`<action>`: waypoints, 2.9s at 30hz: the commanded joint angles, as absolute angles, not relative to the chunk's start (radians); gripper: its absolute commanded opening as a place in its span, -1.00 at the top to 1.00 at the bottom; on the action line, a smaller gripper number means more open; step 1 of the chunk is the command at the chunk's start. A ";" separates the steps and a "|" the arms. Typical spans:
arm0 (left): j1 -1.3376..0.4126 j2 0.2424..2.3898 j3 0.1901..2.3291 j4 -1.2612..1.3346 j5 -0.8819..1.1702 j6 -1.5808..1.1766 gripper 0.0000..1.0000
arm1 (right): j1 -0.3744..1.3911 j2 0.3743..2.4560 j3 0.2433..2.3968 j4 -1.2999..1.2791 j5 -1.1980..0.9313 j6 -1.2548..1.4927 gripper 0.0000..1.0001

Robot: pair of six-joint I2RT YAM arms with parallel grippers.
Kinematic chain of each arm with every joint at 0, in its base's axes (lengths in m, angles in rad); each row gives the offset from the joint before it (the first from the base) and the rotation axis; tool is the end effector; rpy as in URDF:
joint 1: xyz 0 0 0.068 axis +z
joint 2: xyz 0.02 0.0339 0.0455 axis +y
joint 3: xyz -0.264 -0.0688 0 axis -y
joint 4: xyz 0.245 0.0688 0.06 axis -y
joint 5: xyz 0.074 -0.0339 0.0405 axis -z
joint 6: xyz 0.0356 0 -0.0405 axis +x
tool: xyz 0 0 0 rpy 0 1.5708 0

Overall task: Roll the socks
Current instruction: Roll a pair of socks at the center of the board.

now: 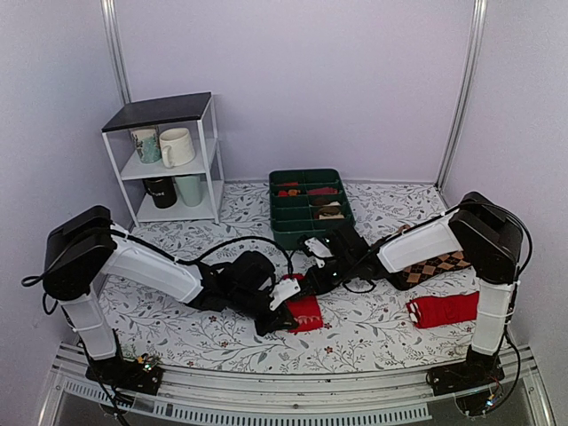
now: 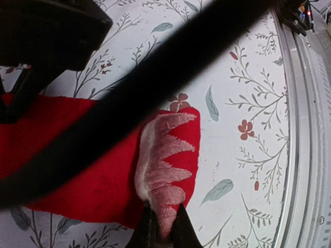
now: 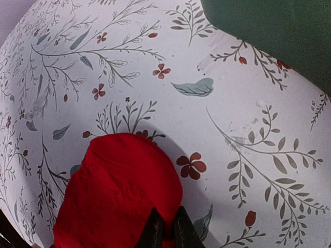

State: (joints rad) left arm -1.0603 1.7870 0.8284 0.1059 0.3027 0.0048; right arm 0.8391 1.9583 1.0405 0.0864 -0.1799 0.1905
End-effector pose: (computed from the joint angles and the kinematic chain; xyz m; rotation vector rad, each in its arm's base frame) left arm 0.1557 -0.2997 0.1240 1.4191 2.1208 -0.8172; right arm 0.2557 0.2942 0.1192 -0.8795 2.3420 0.6733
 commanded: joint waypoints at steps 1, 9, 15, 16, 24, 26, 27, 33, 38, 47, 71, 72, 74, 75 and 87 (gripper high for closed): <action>-1.046 1.889 0.823 -0.017 0.360 -0.012 1.00 | 0.831 1.996 1.039 0.094 -0.214 0.183 0.91; -1.014 1.874 0.746 -0.045 0.388 -0.138 1.00 | 0.831 1.934 1.017 0.095 -0.232 0.160 0.61; -1.011 1.868 0.718 -0.043 0.411 -0.186 1.00 | 0.830 1.887 1.010 0.093 -0.190 0.148 0.26; -1.012 1.870 0.715 -0.042 0.411 -0.190 1.00 | 0.830 1.871 1.001 0.104 -0.181 0.145 0.15; -1.011 1.883 0.705 -0.040 0.425 -0.204 1.00 | 0.831 1.578 0.784 0.294 -0.220 0.021 -0.19; -1.010 1.886 0.710 -0.043 0.423 -0.205 1.00 | 0.843 1.506 0.700 0.351 -0.326 -0.043 -0.20; -1.008 1.888 0.710 -0.043 0.424 -0.205 1.00 | 0.859 1.479 0.651 0.385 -0.373 -0.079 -0.21; -1.008 1.884 0.707 -0.041 0.423 -0.207 1.00 | 0.987 1.431 0.518 0.465 -0.430 -0.143 -0.23; -1.008 1.885 0.710 -0.043 0.423 -0.204 1.00 | 1.037 1.498 0.552 0.435 -0.418 -0.196 -0.24; -1.008 1.884 0.718 -0.034 0.417 -0.201 1.00 | 1.054 1.626 0.597 0.422 -0.352 -0.254 -0.24; -1.007 1.869 0.722 0.002 0.392 -0.198 0.93 | 1.039 1.769 0.651 0.332 -0.330 -0.133 0.73; -1.006 1.861 0.722 0.008 0.380 -0.198 0.89 | 1.034 1.772 0.651 0.326 -0.340 -0.116 0.75; -1.006 1.835 0.720 0.033 0.352 -0.198 0.76 | 1.021 1.782 0.644 0.324 -0.369 -0.088 0.77; -1.006 1.817 0.718 0.050 0.334 -0.198 0.69 | 1.012 1.788 0.639 0.324 -0.396 -0.069 0.78; -1.071 1.486 0.506 0.508 0.202 -0.027 0.13 | 0.880 1.917 0.655 0.255 -0.619 0.162 0.80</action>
